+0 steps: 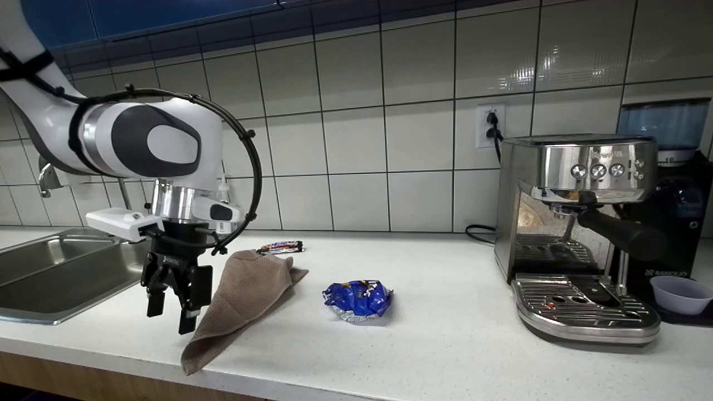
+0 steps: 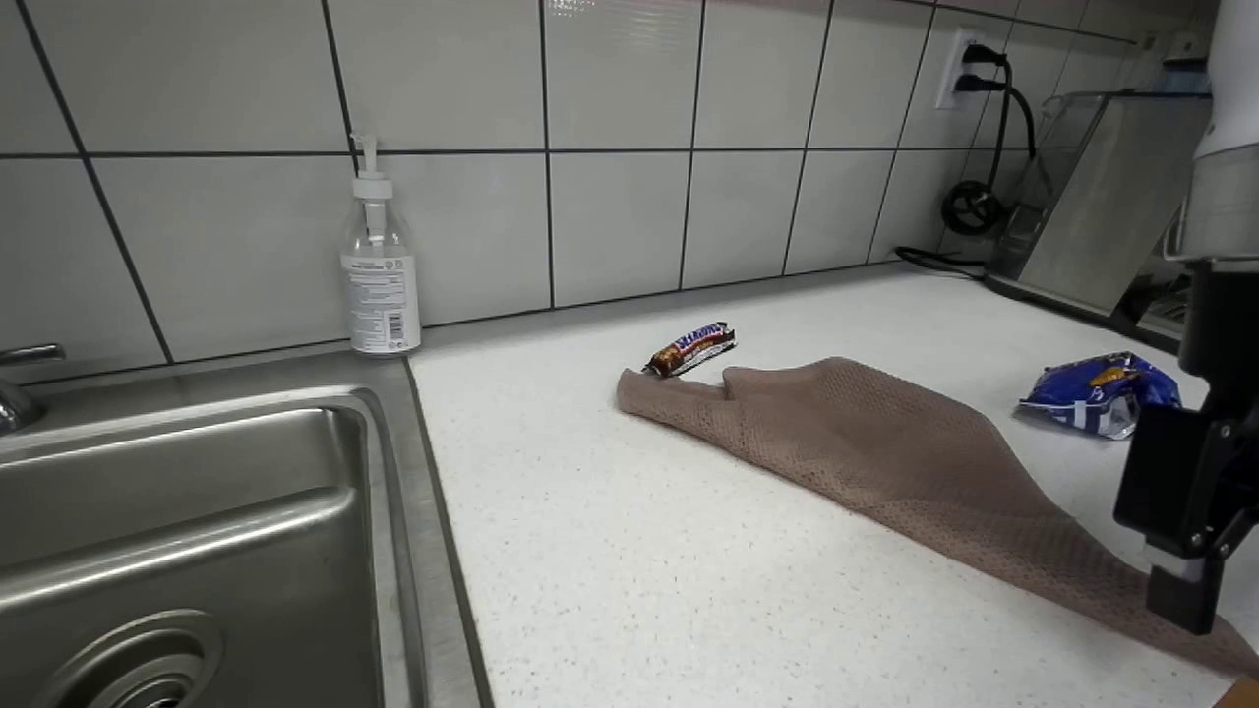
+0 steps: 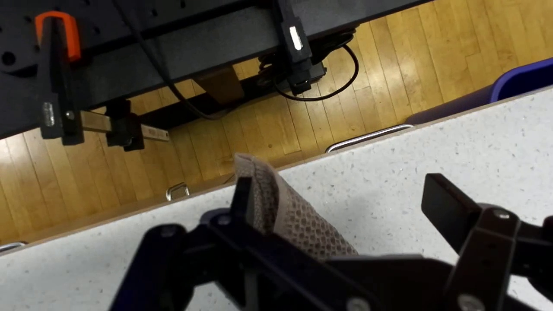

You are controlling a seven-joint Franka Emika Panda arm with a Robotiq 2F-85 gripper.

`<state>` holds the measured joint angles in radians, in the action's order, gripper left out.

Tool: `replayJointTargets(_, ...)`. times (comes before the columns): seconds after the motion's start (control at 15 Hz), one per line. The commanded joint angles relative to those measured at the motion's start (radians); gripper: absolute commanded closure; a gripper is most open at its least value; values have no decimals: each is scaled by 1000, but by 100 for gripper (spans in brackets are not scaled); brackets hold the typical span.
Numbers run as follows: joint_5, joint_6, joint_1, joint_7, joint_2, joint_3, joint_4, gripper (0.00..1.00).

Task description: Fold the towel into a triangle.

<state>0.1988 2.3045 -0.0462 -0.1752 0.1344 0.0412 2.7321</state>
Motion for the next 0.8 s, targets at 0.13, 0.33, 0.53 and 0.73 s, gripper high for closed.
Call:
replayJointTargets(0.13,51,57,7,-47,43,-6,70,0)
replayJointTargets(0.33,62,67,11,-52,9,-14,40,0)
replayJointTargets(0.53,78,86,12,-51,-4,-20,39,0)
replayJointTargets(0.73,99,102,11,-48,-19,-24,39,0)
